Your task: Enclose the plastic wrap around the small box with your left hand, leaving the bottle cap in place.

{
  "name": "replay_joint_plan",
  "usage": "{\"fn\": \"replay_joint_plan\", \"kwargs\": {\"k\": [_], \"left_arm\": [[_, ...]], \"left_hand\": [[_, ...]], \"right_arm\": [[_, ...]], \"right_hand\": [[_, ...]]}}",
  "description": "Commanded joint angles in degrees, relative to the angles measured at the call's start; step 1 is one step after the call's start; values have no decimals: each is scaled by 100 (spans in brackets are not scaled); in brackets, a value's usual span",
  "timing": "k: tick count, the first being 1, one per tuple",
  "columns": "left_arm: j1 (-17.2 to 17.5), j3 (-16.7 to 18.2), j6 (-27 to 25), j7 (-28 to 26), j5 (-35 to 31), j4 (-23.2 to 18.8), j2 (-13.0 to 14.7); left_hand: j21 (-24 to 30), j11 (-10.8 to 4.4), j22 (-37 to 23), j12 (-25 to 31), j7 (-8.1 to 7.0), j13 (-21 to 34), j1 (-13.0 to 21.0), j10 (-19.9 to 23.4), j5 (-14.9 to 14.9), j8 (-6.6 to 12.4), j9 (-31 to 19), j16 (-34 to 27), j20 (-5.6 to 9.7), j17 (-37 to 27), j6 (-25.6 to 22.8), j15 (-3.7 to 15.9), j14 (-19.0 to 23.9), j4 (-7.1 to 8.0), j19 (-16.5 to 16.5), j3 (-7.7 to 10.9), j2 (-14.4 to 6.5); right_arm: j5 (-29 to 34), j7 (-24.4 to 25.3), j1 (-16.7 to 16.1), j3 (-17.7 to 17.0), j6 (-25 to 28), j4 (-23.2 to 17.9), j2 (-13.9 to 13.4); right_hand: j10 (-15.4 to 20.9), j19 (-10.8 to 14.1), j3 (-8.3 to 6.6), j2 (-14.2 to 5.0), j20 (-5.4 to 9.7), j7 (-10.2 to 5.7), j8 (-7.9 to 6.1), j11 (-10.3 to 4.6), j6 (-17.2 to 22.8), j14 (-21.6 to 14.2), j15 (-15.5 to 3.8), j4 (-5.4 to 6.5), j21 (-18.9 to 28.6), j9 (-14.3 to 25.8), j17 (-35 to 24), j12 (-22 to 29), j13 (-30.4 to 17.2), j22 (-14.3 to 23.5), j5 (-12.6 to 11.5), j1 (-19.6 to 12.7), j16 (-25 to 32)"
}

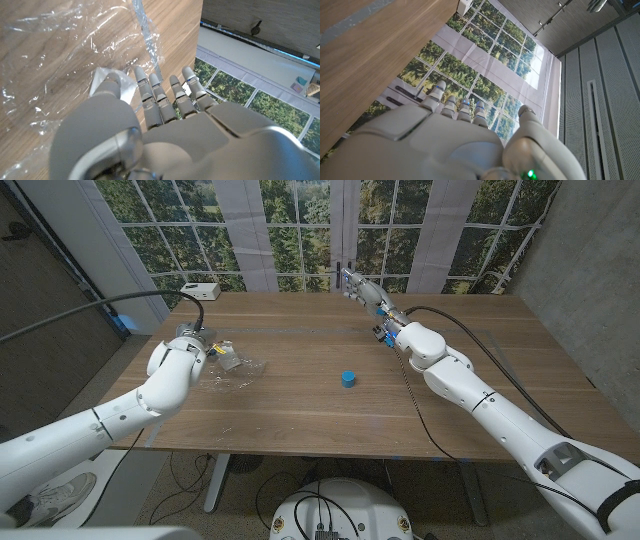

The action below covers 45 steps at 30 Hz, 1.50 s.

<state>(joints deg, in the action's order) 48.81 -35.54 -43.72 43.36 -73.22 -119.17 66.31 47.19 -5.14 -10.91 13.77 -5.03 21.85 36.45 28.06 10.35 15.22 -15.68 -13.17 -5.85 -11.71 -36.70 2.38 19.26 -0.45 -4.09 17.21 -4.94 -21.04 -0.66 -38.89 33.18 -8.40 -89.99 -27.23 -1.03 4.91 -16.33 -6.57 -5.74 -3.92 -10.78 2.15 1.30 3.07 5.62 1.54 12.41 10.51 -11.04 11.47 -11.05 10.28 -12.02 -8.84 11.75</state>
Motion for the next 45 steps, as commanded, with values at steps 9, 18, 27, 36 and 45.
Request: {"fn": "replay_joint_plan", "kwargs": {"k": [9,18,27,36,45], "left_arm": [[233,539,-110,411,569,489,-802],[937,874,-575,-367,819,-231,-322],[1334,1040,-712,-803,1129,-599,86],[1300,672,-648,-387,662,-595,213],[1438,494,-450,-475,-288,-316,28]], "left_hand": [[-257,287,-21,-79,98,-204,-1136,-229,67,-394,345,38,-205,18,671,-68,-45,545,469,-479,151],[-327,163,-3,-28,56,-335,-802,-1,134,-225,434,88,-200,100,106,70,63,218,408,-424,300],[-459,37,2,-109,-242,-380,-65,-336,217,-10,391,215,-169,116,-662,-7,-310,-375,426,-271,489],[-536,-220,3,-117,-553,-388,539,-435,257,277,319,251,-146,128,-1342,65,-606,-788,393,-178,625],[-634,-226,2,-205,-681,-386,804,-825,313,22,295,256,-142,112,-740,34,-942,-832,418,-292,809]], "right_arm": [[46,70,1,-2,119,-41,-6],[34,63,-94,-11,-41,-61,-6],[-14,111,-282,-51,-147,-159,-30],[-36,269,-550,-117,-115,-408,-117],[8,343,-698,-126,-86,-624,-195]], "right_hand": [[11,9,-42,-32,-16,-36,-8,-29,-2,-37,-3,33,-30,18,-22,-2,-31,6,31,43,-1],[10,10,-48,-35,-9,-44,-12,-32,7,-40,-8,39,-33,17,-23,-2,-31,6,32,46,-1],[6,10,-57,-42,-10,-44,-15,-36,11,-39,-6,45,-36,17,-24,-3,-31,7,32,46,-3],[11,10,-62,-45,-2,-43,-20,-33,21,-39,-9,50,-38,17,-24,-1,-31,7,33,47,-5],[9,13,-68,-49,2,-38,-24,-45,34,-39,-6,58,-39,17,-26,-1,-31,7,34,51,-5]]}}
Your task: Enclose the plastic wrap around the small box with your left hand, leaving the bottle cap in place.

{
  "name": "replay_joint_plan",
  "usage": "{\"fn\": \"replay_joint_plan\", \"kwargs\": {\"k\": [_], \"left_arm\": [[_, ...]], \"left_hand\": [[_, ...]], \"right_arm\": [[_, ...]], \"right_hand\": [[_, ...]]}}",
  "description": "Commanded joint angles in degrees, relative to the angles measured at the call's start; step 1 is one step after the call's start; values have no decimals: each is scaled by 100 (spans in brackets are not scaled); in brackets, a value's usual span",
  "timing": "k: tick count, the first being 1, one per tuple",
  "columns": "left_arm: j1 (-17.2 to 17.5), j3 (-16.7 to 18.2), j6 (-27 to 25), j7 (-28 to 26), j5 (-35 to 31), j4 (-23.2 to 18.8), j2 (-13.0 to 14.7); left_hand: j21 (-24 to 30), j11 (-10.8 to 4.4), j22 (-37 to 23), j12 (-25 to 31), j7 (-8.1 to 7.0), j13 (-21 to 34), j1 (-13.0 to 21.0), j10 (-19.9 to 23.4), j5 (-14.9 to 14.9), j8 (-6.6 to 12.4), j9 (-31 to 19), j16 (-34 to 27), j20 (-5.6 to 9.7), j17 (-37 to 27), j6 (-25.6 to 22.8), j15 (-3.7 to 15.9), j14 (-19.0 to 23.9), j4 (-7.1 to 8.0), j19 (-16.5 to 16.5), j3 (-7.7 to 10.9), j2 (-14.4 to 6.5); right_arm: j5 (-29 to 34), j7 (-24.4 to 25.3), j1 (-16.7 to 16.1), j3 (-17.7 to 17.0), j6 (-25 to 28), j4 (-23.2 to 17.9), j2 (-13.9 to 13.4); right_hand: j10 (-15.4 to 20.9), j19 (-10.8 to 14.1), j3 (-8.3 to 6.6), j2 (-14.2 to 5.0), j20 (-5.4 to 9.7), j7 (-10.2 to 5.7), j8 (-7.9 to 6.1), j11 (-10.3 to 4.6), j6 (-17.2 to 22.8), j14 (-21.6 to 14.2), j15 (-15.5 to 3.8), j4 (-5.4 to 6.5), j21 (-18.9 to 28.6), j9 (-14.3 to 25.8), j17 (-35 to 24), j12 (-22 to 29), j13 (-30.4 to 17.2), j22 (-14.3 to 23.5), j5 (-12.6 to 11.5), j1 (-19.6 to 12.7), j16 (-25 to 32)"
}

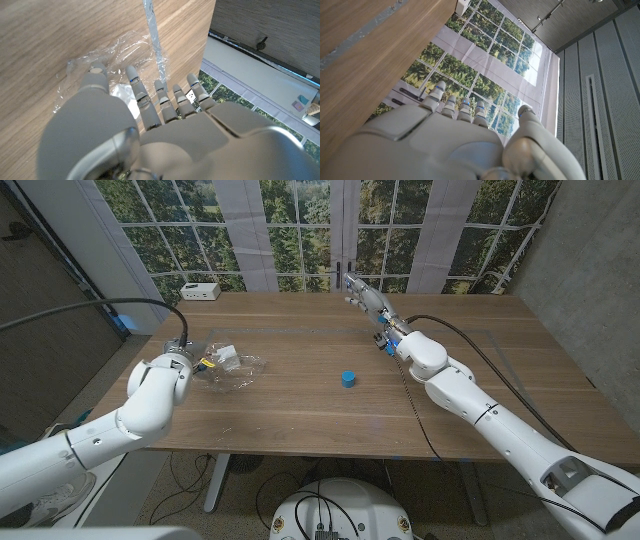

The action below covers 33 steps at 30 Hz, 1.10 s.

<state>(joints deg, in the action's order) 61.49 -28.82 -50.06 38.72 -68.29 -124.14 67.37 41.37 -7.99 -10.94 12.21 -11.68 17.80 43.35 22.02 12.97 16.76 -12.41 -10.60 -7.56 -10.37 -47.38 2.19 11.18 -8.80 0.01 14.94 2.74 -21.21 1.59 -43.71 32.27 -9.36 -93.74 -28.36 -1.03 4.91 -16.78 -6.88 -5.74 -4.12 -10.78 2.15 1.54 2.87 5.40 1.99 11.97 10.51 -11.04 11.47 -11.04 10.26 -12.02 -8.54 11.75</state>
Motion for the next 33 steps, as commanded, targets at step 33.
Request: {"fn": "replay_joint_plan", "kwargs": {"k": [33], "left_arm": [[286,-381,796,-1667,-1310,1502,-761]], "left_hand": [[-75,-363,-14,314,64,24,576,584,47,175,-47,-215,185,-2,-567,388,332,42,-355,-127,-141]], "right_arm": [[142,335,-313,-45,130,-369,-73]], "right_hand": [[21,11,-36,6,-6,-9,-21,-27,12,-20,26,15,-4,17,-22,3,-32,9,37,16,-11]]}}
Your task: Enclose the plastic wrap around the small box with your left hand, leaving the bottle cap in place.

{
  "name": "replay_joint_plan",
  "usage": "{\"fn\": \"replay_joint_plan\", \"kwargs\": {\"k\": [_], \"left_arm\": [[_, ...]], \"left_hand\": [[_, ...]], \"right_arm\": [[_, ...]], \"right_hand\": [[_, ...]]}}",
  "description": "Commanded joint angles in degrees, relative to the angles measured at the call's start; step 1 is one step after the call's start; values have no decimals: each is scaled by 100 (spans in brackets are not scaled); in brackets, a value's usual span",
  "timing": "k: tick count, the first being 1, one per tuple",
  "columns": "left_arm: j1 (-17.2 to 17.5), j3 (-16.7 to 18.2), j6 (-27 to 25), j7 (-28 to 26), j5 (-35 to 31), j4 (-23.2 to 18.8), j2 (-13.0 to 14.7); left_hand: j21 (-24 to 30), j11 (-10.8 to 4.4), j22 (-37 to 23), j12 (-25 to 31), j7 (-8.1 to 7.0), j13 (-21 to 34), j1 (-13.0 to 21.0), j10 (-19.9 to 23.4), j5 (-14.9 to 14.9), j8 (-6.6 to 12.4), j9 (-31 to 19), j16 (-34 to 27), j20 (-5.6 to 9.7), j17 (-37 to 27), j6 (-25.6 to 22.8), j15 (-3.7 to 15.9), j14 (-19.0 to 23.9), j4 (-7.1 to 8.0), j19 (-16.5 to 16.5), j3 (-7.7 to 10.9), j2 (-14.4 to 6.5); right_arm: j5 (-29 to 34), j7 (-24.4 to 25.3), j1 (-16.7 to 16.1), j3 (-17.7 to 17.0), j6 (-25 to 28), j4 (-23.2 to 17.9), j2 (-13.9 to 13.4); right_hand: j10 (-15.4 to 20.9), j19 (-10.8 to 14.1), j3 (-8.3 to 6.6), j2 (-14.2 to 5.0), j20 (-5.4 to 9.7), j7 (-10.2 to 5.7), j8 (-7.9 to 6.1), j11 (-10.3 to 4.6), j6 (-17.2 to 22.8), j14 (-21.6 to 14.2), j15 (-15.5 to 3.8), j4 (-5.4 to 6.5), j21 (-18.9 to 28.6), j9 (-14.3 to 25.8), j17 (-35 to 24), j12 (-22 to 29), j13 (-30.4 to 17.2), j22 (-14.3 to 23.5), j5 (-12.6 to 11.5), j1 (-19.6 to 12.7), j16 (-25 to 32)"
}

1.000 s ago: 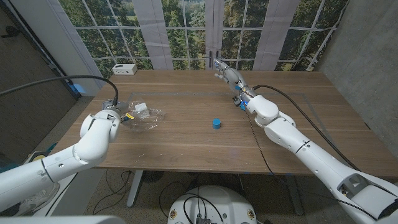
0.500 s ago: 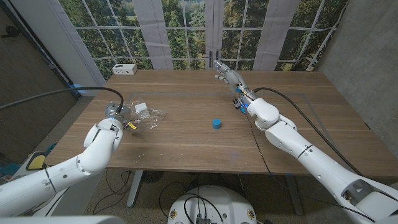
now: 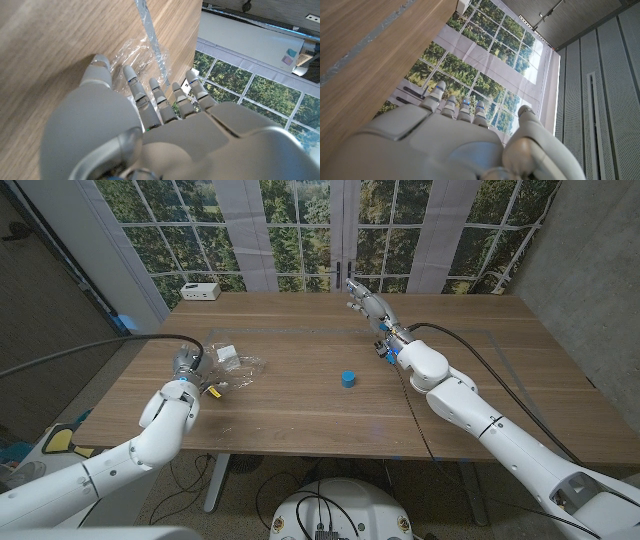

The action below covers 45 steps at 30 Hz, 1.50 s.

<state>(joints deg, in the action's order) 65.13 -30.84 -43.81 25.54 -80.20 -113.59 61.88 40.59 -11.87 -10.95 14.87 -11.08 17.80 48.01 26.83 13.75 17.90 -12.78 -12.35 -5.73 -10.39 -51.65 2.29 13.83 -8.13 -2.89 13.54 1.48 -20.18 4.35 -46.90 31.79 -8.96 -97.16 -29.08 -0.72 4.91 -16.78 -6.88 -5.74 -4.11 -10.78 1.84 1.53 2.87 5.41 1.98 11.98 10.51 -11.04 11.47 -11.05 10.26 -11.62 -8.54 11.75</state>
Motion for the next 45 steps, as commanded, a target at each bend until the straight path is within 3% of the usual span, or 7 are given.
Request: {"fn": "replay_joint_plan", "kwargs": {"k": [1,7,14,27,37,43,45], "left_arm": [[-103,-189,176,-259,-123,447,-228],[16,-198,-70,-907,-251,571,-316],[535,423,-125,-1741,870,-7,-123],[832,518,-372,-4838,1350,507,-655],[707,530,-229,-5559,2071,609,-784],[540,484,-143,-5121,2466,400,-587],[378,358,-305,-5511,2338,669,-850]], "left_hand": [[6,16,-15,70,-20,28,184,184,-41,91,-6,-47,18,2,-238,397,106,-41,-84,44,-67],[83,-18,-26,161,88,39,815,651,-236,271,53,-95,147,6,-1016,664,417,-139,-316,391,-585],[144,38,-45,45,348,72,840,459,-326,244,-61,-62,152,-40,-825,627,414,-5,-380,557,-980],[258,9,-80,29,469,158,773,443,-321,428,-325,-75,58,-105,-629,631,461,82,-482,683,-1136],[428,10,-133,16,300,321,625,342,-224,732,-818,-126,-73,-217,-76,625,558,315,-484,912,-1240],[511,-6,-136,75,379,374,654,468,-223,979,-962,-115,-40,-199,-254,660,641,248,-543,994,-1139],[522,-3,-135,81,423,388,679,483,-227,1049,-998,-99,-65,-189,-305,657,643,200,-525,1022,-1101]], "right_arm": [[25,40,11,3,53,4,11],[60,98,16,-2,117,-42,4],[24,66,34,-14,92,0,11],[-48,-16,89,-15,97,116,19],[-90,-49,133,-12,158,140,16],[-51,-30,169,9,211,127,11],[-50,-28,176,10,213,137,13]], "right_hand": [[-11,10,-37,6,-4,-9,-22,5,14,-17,25,15,-5,16,-22,3,-32,10,-2,16,-13],[-19,10,-39,12,-7,-14,-20,6,9,-16,29,13,-6,16,-20,0,-32,10,-2,13,-15],[-23,1,-42,17,-1,-16,-19,2,9,-14,17,11,-10,16,-19,-2,-32,10,-1,10,-17],[-22,-5,-49,19,-5,-12,-19,3,7,-10,15,12,-14,16,-19,-1,-32,10,-1,8,-20],[-25,-13,-52,21,-6,-9,-19,0,7,-6,28,16,-18,16,-20,-2,-32,10,1,11,-21],[-34,-15,-54,22,-9,-9,-18,1,6,2,26,18,-19,16,-21,-5,-32,10,2,13,-24],[-35,-15,-55,22,-7,-15,-16,4,2,0,30,19,-19,16,-21,-6,-32,10,2,13,-23]]}}
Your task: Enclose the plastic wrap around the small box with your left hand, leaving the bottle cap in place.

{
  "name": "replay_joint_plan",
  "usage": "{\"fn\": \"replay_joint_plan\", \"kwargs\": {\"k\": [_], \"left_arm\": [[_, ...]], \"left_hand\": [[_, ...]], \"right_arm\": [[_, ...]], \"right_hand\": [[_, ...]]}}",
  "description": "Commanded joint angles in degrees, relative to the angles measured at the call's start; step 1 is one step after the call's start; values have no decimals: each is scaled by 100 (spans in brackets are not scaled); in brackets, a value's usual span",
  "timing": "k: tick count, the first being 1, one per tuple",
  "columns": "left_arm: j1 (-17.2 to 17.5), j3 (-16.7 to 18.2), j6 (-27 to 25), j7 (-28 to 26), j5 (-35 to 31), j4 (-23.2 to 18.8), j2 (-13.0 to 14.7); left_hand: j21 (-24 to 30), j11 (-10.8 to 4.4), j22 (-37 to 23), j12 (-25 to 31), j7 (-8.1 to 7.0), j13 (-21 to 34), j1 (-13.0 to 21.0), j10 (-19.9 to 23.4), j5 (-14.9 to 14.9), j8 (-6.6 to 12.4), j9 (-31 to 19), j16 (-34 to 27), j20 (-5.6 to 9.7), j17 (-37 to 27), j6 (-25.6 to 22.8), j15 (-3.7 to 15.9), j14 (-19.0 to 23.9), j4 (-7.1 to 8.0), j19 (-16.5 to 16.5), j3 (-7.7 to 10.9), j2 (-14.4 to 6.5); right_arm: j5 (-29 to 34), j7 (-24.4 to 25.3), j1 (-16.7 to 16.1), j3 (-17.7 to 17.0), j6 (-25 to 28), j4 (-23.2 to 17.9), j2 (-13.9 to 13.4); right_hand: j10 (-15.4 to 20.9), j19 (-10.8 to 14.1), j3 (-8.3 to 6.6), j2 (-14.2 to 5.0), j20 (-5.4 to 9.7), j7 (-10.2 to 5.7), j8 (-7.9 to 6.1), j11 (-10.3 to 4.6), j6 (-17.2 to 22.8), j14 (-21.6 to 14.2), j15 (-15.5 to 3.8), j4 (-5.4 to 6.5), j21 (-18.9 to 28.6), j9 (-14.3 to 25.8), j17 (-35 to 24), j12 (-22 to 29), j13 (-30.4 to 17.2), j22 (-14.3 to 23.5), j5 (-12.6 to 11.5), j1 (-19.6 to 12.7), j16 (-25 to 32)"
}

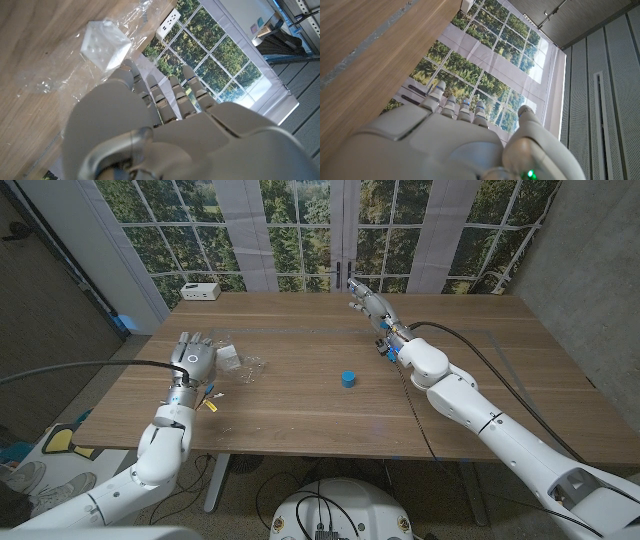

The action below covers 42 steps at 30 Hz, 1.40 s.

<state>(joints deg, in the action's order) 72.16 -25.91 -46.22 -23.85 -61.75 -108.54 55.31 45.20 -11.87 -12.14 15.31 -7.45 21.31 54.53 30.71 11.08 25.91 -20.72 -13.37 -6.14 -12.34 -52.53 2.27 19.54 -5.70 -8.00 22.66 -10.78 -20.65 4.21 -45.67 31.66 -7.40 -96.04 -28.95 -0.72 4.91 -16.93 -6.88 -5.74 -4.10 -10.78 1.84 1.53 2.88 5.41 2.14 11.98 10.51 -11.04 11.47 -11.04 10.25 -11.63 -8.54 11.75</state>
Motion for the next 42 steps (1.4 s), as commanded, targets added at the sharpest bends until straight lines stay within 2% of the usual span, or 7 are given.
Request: {"fn": "replay_joint_plan", "kwargs": {"k": [1,6,12,16,20,31,42], "left_arm": [[-437,-263,-255,-527,324,234,-262],[-864,-655,-449,-151,84,406,-318],[-945,-514,38,131,820,163,-141],[-1515,-1204,-952,566,-205,683,-534],[-1586,-1215,-545,494,47,678,-384],[-1954,-1488,-380,-671,28,1533,-898],[-2364,-2039,-274,120,-74,1932,-867]], "left_hand": [[64,6,-16,40,78,42,29,100,38,255,-213,6,-31,8,-203,654,72,-50,-10,117,129],[98,19,-15,62,110,61,16,158,23,315,-257,10,-9,6,-203,642,81,-59,-39,138,136],[184,12,-13,122,160,98,51,326,-16,388,-225,-45,70,22,-255,742,308,-153,-125,211,191],[211,84,-16,127,231,116,51,355,-39,387,-203,-40,47,27,-200,722,339,-177,-113,250,189],[232,49,-17,135,209,127,24,386,-50,402,-190,-40,47,22,-211,718,348,-165,-120,260,179],[350,-1,-14,185,158,170,-49,573,-75,465,-109,-68,216,37,-280,853,539,-210,-230,280,284],[426,-2,-3,205,143,205,-63,672,-94,550,-19,-25,252,78,-474,902,611,-324,-262,263,507]], "right_arm": [[-10,8,47,18,49,33,19],[-26,-27,100,43,104,66,33],[-24,22,89,35,104,73,50],[-24,-15,104,37,108,82,21],[-20,-33,131,47,95,113,30],[-60,-135,253,83,147,233,61],[-114,-197,316,65,149,336,56]], "right_hand": [[-33,-16,-40,22,-11,-15,-16,6,1,0,32,3,-20,17,-21,-5,-32,11,2,13,-23],[-35,-24,-40,26,-2,-13,-18,5,4,4,30,5,-23,17,-22,-5,-32,11,3,16,-24],[-37,-27,-41,29,-5,-11,-18,7,4,11,25,9,-24,17,-23,-5,-32,11,4,20,-26],[-34,-25,-41,30,-1,-9,-18,8,5,9,30,11,-23,17,-23,-4,-32,11,5,23,-25],[-30,-27,-41,33,-2,-7,-19,10,8,11,35,12,-24,17,-23,-2,-32,11,5,25,-25],[-31,-32,-41,39,-7,-4,-20,10,11,17,40,14,-25,17,-24,-2,-32,12,6,28,-27],[-36,-34,-39,47,-9,-6,-19,8,8,20,41,18,-26,17,-25,-4,-33,12,8,35,-26]]}}
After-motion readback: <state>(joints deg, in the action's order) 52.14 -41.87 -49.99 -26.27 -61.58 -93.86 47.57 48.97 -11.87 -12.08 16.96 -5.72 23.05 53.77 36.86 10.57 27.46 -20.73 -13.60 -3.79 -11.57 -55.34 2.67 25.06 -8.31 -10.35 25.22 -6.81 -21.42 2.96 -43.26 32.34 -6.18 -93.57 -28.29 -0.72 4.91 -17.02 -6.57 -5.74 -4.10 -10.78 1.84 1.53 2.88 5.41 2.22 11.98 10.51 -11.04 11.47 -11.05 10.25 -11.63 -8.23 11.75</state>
